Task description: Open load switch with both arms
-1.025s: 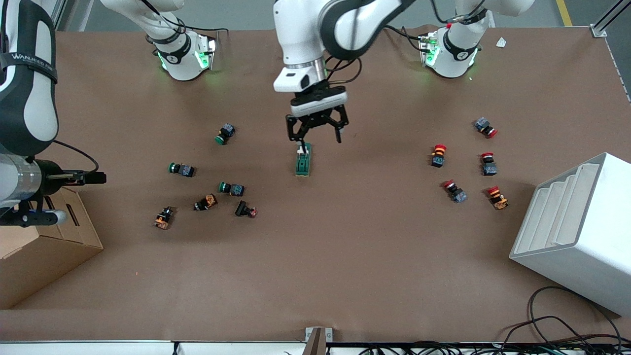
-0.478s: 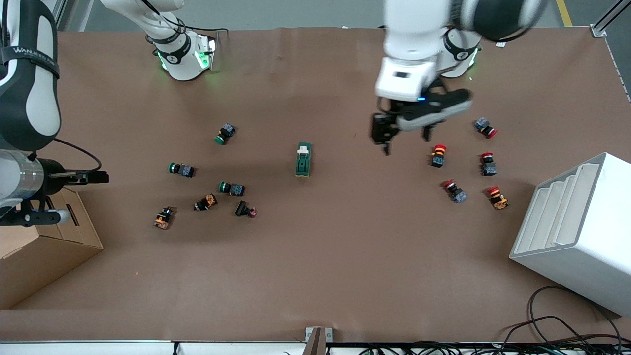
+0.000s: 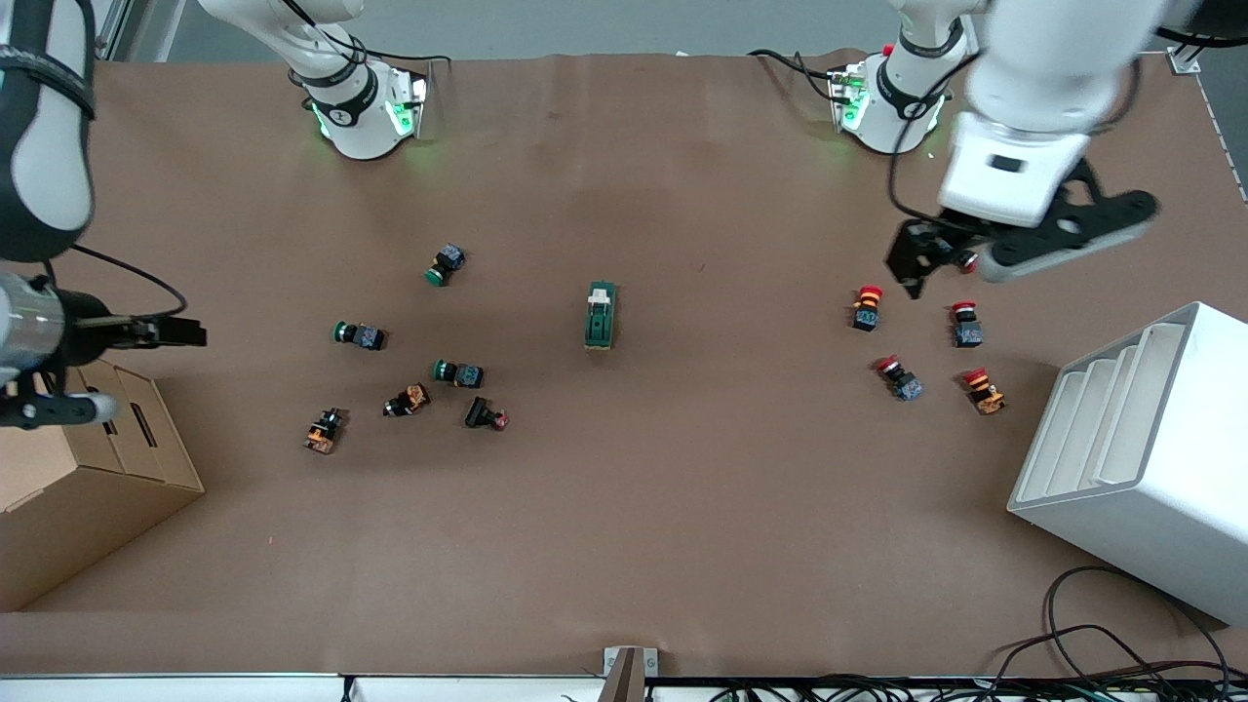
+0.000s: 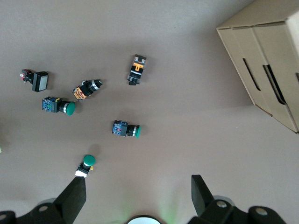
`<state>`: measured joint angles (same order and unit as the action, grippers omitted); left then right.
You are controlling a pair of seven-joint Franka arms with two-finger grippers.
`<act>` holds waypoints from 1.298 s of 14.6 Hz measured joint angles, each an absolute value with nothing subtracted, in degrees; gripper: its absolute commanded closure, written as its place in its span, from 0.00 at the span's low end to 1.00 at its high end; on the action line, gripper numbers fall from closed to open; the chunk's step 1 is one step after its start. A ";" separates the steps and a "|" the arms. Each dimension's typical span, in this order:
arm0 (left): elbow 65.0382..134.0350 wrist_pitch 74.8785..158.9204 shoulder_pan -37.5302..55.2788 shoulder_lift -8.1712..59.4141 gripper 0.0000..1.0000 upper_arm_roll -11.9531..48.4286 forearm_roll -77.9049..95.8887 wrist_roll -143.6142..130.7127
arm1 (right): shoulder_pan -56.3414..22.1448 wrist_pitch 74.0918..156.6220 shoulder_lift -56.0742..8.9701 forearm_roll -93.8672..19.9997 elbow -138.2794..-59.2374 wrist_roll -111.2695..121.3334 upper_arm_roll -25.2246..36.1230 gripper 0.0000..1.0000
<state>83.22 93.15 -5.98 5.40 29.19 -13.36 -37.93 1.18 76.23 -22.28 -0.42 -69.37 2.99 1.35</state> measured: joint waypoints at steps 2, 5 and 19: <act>82.69 92.00 -9.92 4.79 0.00 28.72 -10.00 -31.84 | 1.68 76.29 -21.16 -0.48 -69.68 3.18 1.37 0.00; 82.82 88.86 -10.53 2.44 0.00 22.92 -6.26 -21.27 | 1.65 77.08 -18.19 -0.48 -71.92 3.18 1.29 0.00; 94.96 86.88 6.22 -7.39 0.00 0.17 -1.92 0.49 | 1.60 79.91 2.95 -1.05 -87.85 3.18 1.18 0.00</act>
<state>94.96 86.88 6.22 -7.39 0.17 -1.92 0.49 1.60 79.91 2.95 -1.05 -87.85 3.18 1.18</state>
